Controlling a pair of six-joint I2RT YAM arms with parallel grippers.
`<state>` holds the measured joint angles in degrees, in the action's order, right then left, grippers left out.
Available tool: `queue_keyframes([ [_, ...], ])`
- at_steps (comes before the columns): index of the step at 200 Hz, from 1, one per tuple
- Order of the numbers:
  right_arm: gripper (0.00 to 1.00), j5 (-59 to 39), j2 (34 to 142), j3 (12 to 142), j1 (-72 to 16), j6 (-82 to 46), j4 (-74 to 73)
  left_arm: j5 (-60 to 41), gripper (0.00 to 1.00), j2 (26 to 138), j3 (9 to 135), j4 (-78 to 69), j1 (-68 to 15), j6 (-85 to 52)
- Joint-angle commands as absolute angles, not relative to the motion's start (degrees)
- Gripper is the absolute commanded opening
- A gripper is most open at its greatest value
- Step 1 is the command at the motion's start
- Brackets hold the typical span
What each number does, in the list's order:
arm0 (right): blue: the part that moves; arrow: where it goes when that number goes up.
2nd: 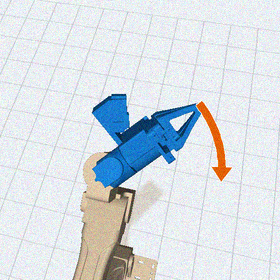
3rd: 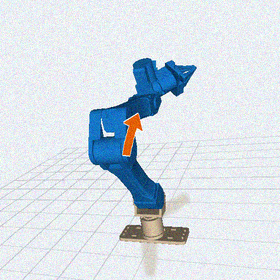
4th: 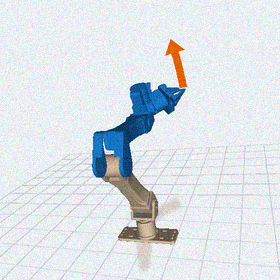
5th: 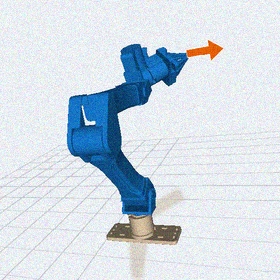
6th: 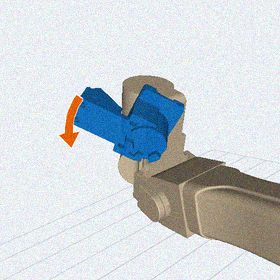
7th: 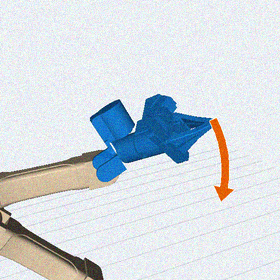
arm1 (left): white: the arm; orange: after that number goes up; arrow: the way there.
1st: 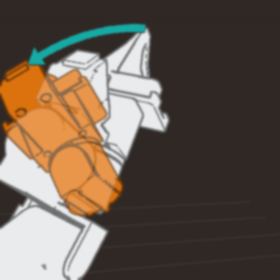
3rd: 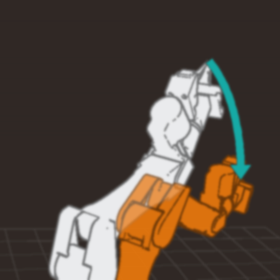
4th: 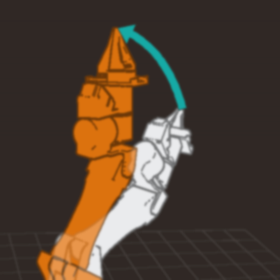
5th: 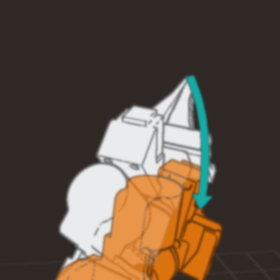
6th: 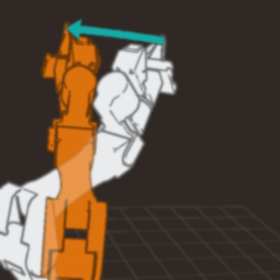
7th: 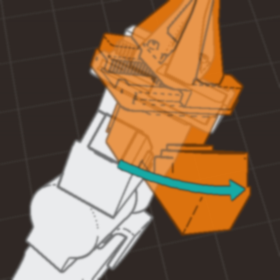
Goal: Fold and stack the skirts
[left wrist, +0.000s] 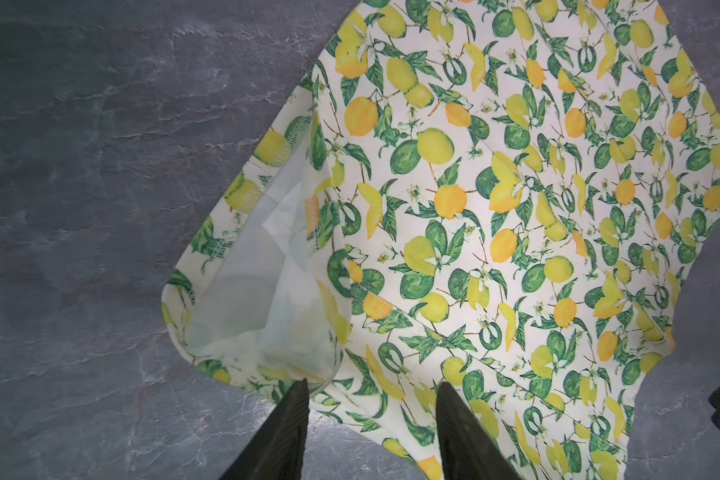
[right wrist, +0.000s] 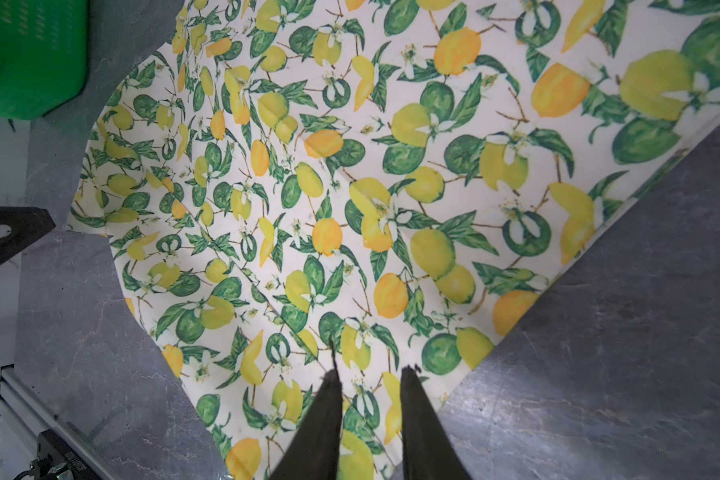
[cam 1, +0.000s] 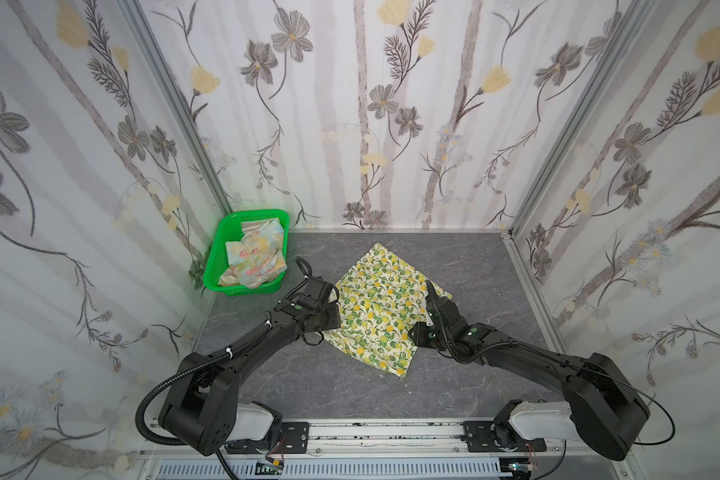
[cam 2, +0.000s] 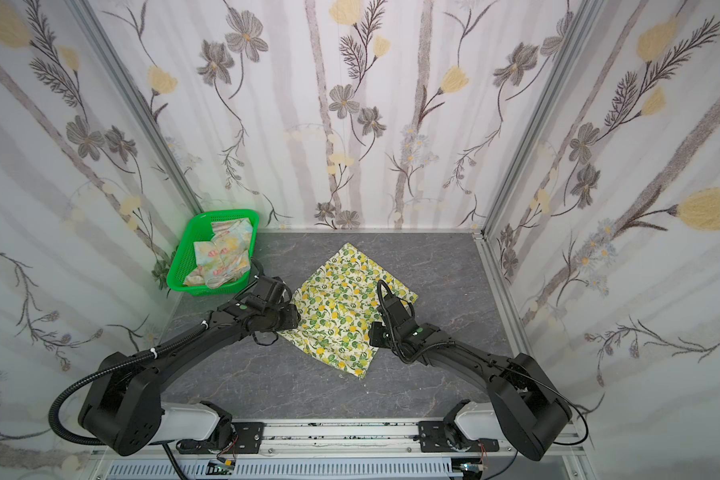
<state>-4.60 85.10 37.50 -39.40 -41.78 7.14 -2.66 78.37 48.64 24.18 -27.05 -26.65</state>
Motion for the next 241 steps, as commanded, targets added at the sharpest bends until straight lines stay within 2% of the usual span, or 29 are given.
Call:
queue_keyframes([
  [1, 0.26, -5.7, 86.3, 37.9, -39.7, -42.9, 4.8, 0.0, 0.53, 78.7, 49.3, 25.8, -27.0, -23.7],
  [47, 0.26, -6.5, 87.3, 38.0, -40.0, -43.3, 4.3, 1.3, 0.45, 82.2, 50.0, 25.7, -27.0, -21.3],
  [118, 0.26, -4.4, 86.2, 39.4, -44.3, -41.4, 8.7, 2.5, 0.23, 86.0, 51.4, 25.6, -27.0, -19.3],
  [158, 0.26, -4.1, 87.2, 40.0, -46.4, -41.5, 9.7, 2.9, 0.24, 87.0, 51.9, 25.7, -27.0, -18.6],
  [173, 0.26, -4.0, 87.3, 40.5, -46.7, -41.4, 9.9, 3.0, 0.17, 87.2, 52.0, 25.7, -27.0, -18.2],
  [192, 0.27, -3.1, 87.4, 41.6, -49.4, -40.4, 11.8, 3.2, 0.0, 87.3, 51.9, 25.7, -27.0, -18.0],
  [241, 0.18, -6.2, 88.8, 39.8, -52.4, -40.3, 13.1, 3.5, 0.0, 86.7, 52.0, 25.7, -26.9, -18.2],
])
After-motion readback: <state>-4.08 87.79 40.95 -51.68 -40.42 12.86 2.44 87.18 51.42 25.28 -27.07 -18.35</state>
